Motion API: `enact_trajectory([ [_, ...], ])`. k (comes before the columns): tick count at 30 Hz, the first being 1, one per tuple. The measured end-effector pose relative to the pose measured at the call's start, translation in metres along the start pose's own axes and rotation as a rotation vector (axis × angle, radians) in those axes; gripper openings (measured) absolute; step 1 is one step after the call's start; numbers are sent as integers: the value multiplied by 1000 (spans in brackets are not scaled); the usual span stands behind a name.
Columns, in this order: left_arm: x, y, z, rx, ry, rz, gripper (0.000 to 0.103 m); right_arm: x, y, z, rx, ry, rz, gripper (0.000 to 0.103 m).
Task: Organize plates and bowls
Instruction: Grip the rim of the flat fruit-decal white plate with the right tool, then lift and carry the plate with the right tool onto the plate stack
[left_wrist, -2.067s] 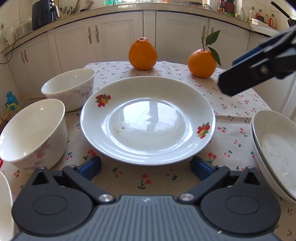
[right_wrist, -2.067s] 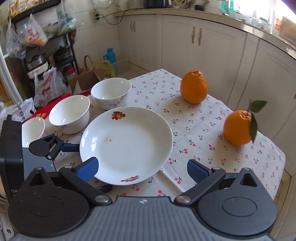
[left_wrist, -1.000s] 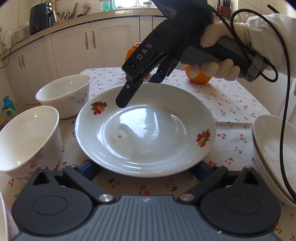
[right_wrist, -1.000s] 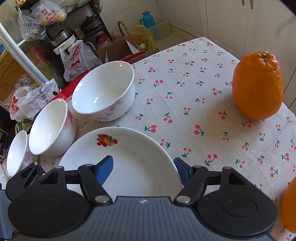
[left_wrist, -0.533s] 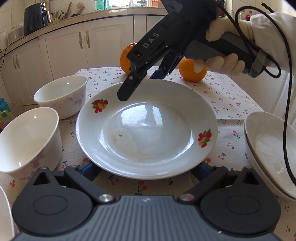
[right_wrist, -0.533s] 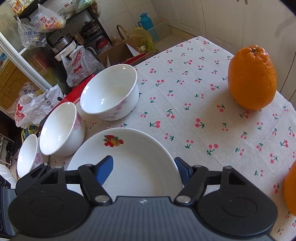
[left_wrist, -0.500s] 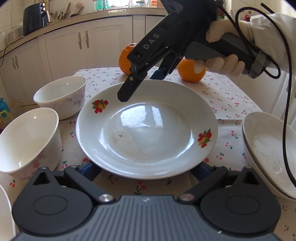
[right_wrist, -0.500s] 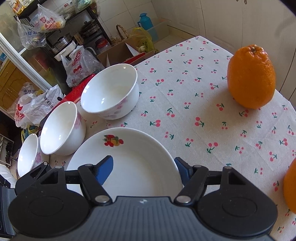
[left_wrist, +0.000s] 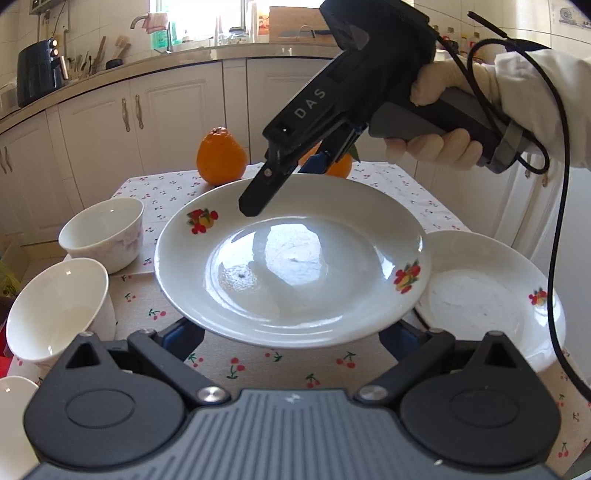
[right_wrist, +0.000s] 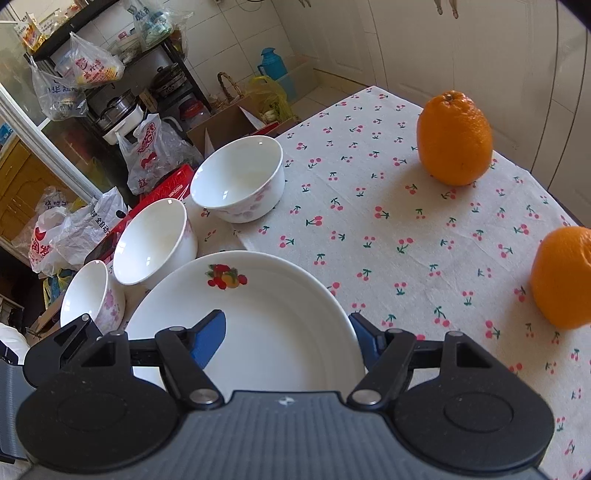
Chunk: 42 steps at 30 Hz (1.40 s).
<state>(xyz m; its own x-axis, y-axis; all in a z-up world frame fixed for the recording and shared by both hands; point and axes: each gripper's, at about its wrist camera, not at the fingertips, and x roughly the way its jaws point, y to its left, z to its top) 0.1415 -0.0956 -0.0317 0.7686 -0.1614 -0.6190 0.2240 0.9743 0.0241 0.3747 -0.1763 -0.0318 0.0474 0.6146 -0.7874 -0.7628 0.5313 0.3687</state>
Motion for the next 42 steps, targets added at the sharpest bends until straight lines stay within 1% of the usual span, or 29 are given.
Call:
enact_trajectory([
  [8, -16, -24, 3, 63, -17, -64, 100, -44, 12, -38, 38, -55, -70, 78],
  [11, -17, -33, 2, 87, -9, -88, 100, -57, 13, -54, 63, -76, -84, 78],
  [18, -20, -51, -2, 127, 9, -161, 100, -77, 15, -90, 113, -91, -135, 78],
  [22, -18, -62, -4, 157, 23, -201, 100, -89, 12, -112, 157, -119, -146, 78],
  [31, -8, -86, -8, 223, 54, -268, 100, -103, -4, -159, 256, -159, -166, 78],
  [38, 2, -96, -11, 243, 90, -285, 100, -108, -15, -185, 308, -180, -172, 78],
  [42, 4, -100, -11, 254, 92, -292, 100, -108, -21, -195, 337, -195, -171, 78],
])
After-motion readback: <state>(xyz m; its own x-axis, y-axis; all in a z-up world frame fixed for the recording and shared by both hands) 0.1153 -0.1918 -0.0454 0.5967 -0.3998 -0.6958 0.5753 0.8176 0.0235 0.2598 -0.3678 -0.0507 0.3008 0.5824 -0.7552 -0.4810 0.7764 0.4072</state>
